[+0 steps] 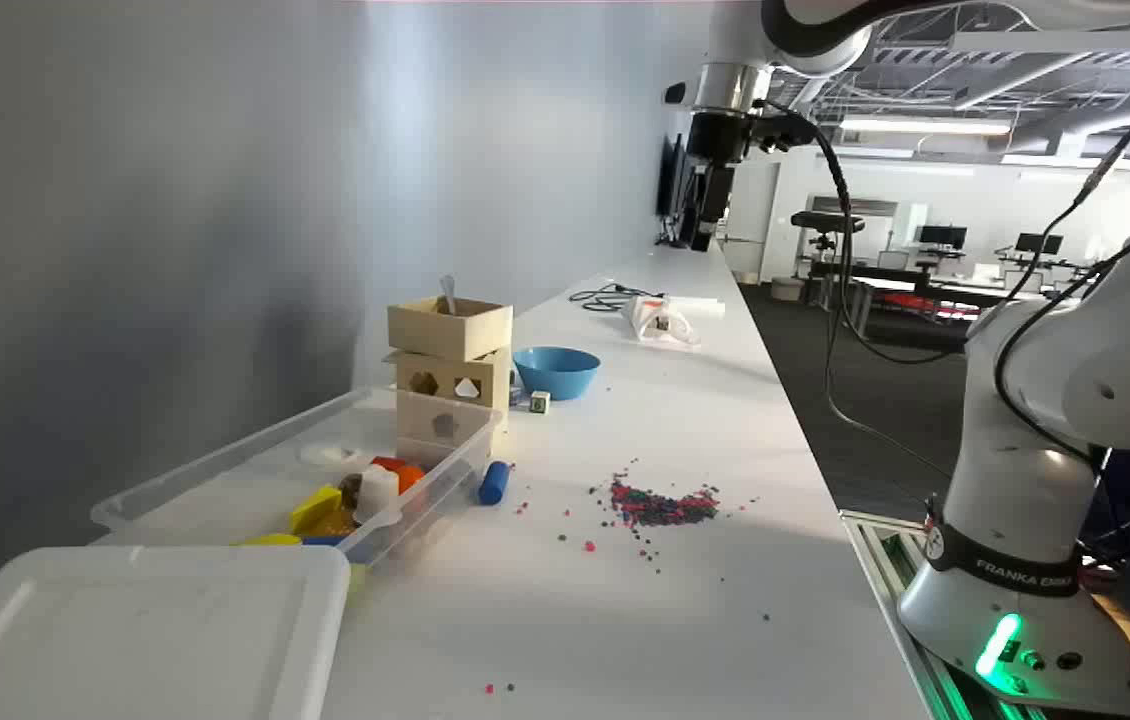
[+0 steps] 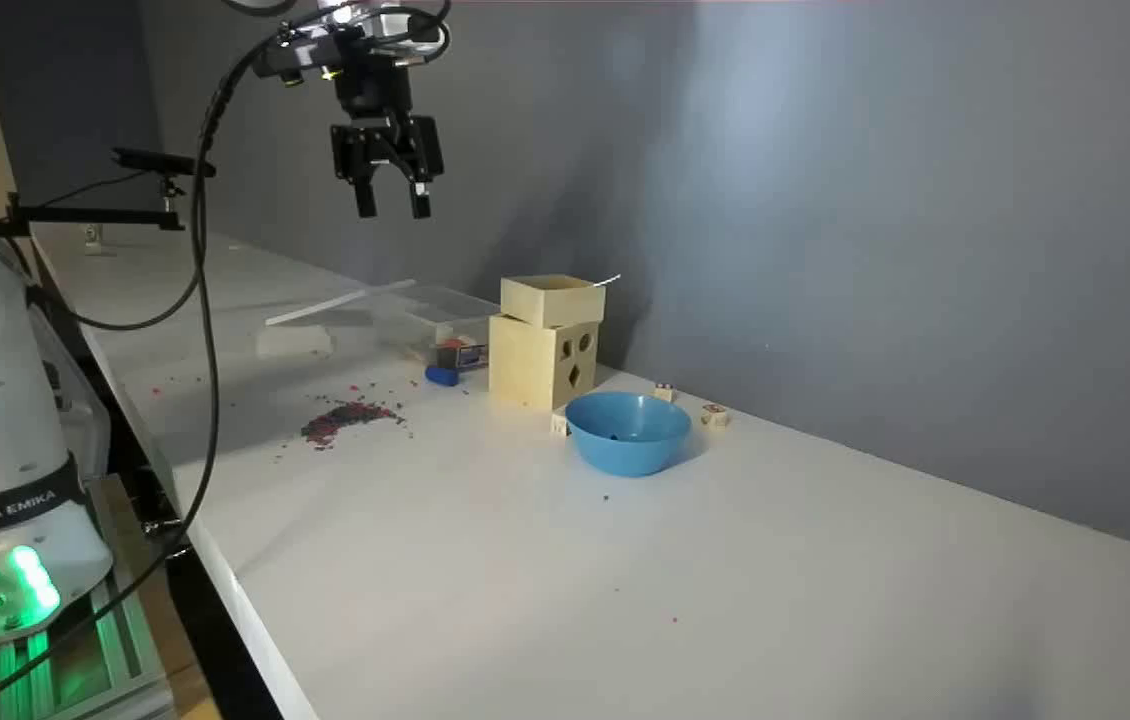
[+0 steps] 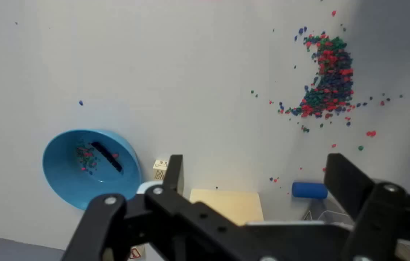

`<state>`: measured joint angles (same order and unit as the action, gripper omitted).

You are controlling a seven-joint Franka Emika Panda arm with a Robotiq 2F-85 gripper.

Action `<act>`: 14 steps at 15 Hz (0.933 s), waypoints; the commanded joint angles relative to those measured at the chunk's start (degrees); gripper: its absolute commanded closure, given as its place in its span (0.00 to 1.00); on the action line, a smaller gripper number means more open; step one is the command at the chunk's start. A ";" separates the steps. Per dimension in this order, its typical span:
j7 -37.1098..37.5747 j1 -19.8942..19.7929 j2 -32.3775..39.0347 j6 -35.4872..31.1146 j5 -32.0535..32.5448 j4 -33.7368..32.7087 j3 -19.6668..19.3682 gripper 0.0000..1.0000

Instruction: Pick up the box from the top of the box and put it on the table

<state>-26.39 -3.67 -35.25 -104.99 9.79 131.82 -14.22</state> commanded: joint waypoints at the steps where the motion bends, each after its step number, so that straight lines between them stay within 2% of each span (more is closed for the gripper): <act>1: -0.05 -0.10 0.04 0.09 -0.08 -0.15 0.09 0.00; 2: -0.05 -0.10 0.04 0.09 -0.08 -0.16 0.09 0.00; 6: 10.95 -0.20 3.27 -10.15 -5.85 0.43 0.95 0.00; 10: 19.89 -0.38 11.81 -22.26 -11.97 -1.81 2.10 0.00; 14: 23.39 -0.89 22.20 -35.39 -11.64 -5.41 3.89 0.00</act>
<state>-5.65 -3.59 -21.02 -134.30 -1.05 131.12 -11.87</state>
